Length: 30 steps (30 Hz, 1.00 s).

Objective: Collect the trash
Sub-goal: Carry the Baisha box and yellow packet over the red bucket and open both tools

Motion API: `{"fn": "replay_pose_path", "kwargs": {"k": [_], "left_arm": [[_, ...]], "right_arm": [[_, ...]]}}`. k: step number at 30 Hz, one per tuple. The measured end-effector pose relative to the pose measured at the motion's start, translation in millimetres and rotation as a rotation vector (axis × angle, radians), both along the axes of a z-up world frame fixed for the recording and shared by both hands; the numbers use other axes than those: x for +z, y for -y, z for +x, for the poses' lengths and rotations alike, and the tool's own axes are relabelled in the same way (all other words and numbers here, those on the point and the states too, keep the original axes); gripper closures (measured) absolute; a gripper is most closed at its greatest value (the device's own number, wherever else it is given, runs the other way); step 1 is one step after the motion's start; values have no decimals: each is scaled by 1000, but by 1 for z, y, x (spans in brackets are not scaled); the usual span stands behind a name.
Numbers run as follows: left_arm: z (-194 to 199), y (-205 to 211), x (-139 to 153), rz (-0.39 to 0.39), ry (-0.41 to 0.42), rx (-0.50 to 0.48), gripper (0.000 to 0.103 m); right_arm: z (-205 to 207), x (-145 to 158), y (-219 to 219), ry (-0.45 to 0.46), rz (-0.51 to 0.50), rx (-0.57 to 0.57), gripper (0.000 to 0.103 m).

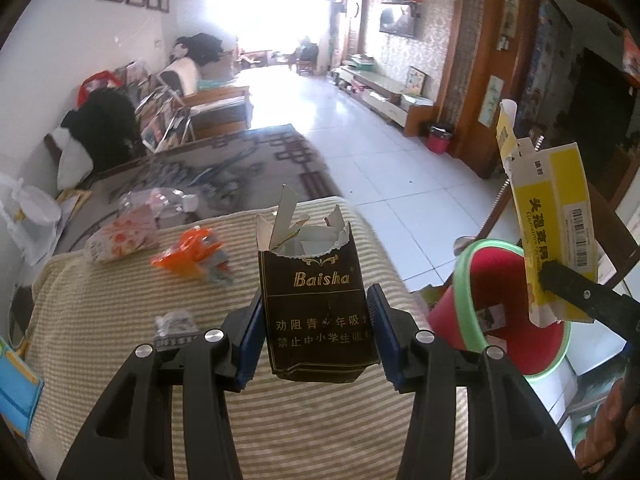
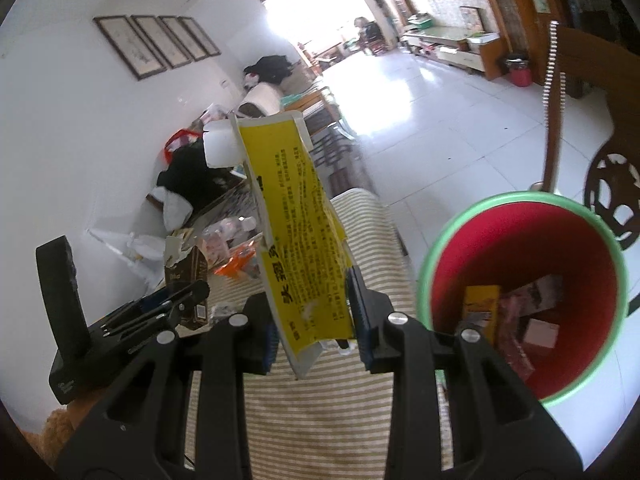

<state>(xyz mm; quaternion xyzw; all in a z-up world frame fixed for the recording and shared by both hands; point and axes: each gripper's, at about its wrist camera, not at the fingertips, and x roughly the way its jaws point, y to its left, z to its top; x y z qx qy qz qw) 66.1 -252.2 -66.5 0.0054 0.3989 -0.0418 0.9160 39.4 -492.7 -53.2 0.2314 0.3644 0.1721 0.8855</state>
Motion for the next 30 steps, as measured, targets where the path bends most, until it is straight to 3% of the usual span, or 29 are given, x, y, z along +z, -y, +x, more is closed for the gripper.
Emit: {"fn": "replay_pose_path", "kwargs": {"k": [11, 20, 30], "left_arm": [[2, 41, 8, -11, 7, -57, 57], [6, 55, 0, -43, -35, -103, 57], [17, 97, -5, -86, -83, -229, 57]], "right_arm": [[-7, 3, 31, 25, -10, -84, 72], [-9, -5, 44, -24, -23, -137, 73], [-5, -32, 94, -147, -26, -292, 73]]}}
